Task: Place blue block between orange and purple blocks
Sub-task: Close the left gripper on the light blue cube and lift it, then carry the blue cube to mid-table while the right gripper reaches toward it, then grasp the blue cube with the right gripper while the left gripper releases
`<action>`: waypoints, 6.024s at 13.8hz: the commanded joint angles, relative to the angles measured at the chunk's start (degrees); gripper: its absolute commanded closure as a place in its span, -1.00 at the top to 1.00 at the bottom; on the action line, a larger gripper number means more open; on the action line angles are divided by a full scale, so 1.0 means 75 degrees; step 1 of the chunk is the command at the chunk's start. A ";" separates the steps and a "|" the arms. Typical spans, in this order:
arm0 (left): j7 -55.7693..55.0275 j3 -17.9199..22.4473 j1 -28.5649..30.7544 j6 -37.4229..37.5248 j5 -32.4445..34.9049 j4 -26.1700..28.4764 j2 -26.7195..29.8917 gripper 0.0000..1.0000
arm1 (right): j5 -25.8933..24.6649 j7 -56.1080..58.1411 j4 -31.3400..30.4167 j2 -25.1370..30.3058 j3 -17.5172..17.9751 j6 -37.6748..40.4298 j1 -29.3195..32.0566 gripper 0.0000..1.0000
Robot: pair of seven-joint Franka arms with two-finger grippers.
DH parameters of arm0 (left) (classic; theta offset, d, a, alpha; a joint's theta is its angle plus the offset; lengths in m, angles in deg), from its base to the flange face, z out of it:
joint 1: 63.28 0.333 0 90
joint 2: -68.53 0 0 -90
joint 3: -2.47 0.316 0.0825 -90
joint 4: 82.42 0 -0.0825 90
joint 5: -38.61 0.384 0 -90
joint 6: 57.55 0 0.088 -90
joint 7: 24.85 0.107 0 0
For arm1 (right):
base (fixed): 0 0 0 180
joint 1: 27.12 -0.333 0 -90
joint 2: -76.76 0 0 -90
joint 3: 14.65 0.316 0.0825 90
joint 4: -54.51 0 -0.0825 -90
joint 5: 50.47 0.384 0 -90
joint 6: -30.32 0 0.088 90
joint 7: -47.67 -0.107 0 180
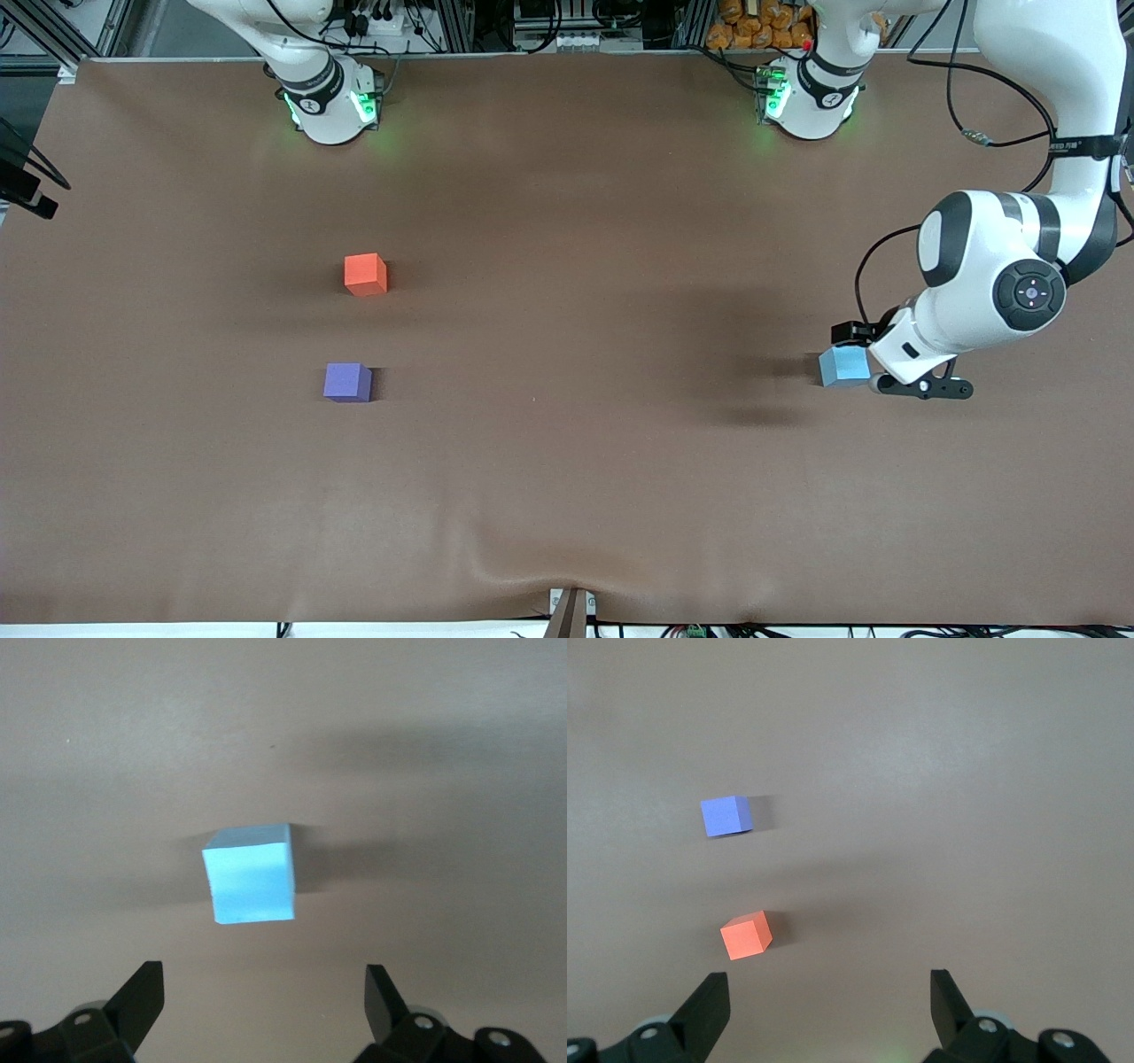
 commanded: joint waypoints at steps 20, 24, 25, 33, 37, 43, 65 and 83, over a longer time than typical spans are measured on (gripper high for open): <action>-0.0050 -0.0031 0.0314 -0.2291 -0.0220 0.0713 -0.1209 0.25 | 0.0157 0.0050 0.0102 -0.0056 0.0097 0.0037 0.0113 1.00; 0.0079 -0.0217 0.0232 -0.1964 -0.0208 0.0643 -0.0917 -1.00 | 0.0157 0.0062 0.0161 -0.0068 0.0085 0.0037 0.0230 1.00; -0.0014 -0.0485 0.0244 -0.1893 -0.0208 0.0538 -0.0823 -1.00 | 0.0157 0.0073 0.0172 -0.0103 0.0097 0.0002 0.0253 1.00; -0.1429 -0.1988 -0.0912 -0.1576 -0.0220 -0.1417 -0.1499 -1.00 | 0.0157 -0.0020 0.0665 -0.0232 0.0085 -0.0302 0.0312 1.00; -0.2871 -0.1988 -0.2190 -0.1471 -0.0208 -0.2765 -0.2414 -1.00 | 0.0298 -0.0020 0.0676 -0.0582 0.0144 -0.0326 -0.0014 1.00; -0.3682 -0.1918 -0.3165 -0.1435 -0.0208 -0.3797 -0.3422 -1.00 | 0.0497 -0.0521 0.0594 -0.1250 0.0144 -0.0325 -0.0741 1.00; -0.5687 -0.1157 -0.5135 -0.1428 -0.0126 -0.4467 -0.3918 1.00 | 0.1013 -0.6288 0.0208 -0.2505 0.0132 -0.1123 -0.3507 1.00; -0.3180 -0.0570 -0.0063 0.3862 -0.0067 -0.3836 0.1180 1.00 | 0.0181 -0.6981 0.0114 -0.5446 0.0120 -0.4953 -0.6496 1.00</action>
